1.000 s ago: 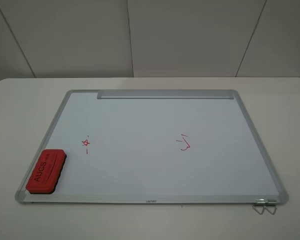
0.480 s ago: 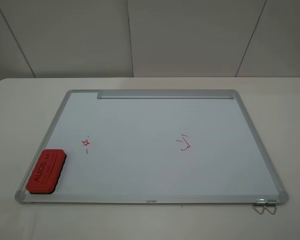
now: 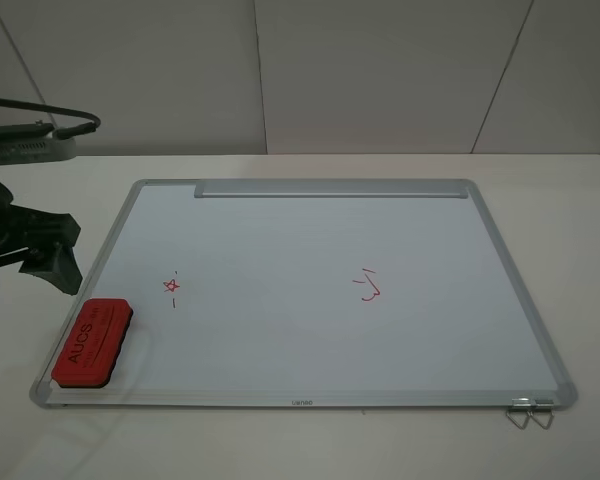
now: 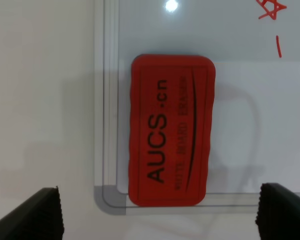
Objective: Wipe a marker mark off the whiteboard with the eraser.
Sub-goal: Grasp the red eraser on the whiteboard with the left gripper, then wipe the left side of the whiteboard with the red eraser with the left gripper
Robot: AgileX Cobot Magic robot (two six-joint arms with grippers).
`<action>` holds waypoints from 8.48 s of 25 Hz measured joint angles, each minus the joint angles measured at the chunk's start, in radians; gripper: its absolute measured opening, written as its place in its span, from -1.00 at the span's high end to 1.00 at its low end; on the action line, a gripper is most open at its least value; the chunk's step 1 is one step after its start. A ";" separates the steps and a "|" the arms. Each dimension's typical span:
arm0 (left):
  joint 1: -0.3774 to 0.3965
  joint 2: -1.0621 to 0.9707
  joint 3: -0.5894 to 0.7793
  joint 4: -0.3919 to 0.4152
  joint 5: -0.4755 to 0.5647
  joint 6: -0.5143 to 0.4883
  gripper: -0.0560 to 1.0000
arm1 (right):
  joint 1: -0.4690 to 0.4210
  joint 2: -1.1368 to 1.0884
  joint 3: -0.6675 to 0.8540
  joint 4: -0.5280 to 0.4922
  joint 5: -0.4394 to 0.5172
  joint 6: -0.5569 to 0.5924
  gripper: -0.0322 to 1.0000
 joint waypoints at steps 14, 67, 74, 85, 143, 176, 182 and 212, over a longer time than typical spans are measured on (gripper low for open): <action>-0.083 0.193 0.000 0.010 -0.118 -0.024 -0.58 | 0.000 0.000 0.000 0.000 0.000 0.000 -0.67; -0.096 0.313 0.090 0.083 -0.376 -0.083 -0.58 | 0.000 0.000 0.000 0.000 0.000 0.000 -0.67; -0.096 0.361 0.094 0.078 -0.415 -0.083 -0.58 | 0.000 0.000 0.000 0.000 0.000 0.000 -0.67; -0.096 0.364 0.106 0.060 -0.443 -0.088 -0.56 | 0.000 0.000 0.000 0.000 0.000 0.000 -0.67; -0.026 0.527 -0.410 0.116 -0.117 -0.118 -0.23 | 0.000 0.000 0.000 0.000 0.000 0.000 -0.67; -0.107 0.724 -0.493 0.089 -0.193 -0.093 -0.23 | 0.000 0.000 0.000 0.000 0.000 0.000 -0.67; -0.107 0.723 -0.489 0.089 -0.201 -0.093 -0.23 | 0.000 0.000 0.000 0.000 0.000 0.000 -0.67; -0.284 0.725 -0.489 0.026 -0.208 -0.079 -0.23 | 0.000 0.000 0.000 0.000 0.000 0.000 -0.67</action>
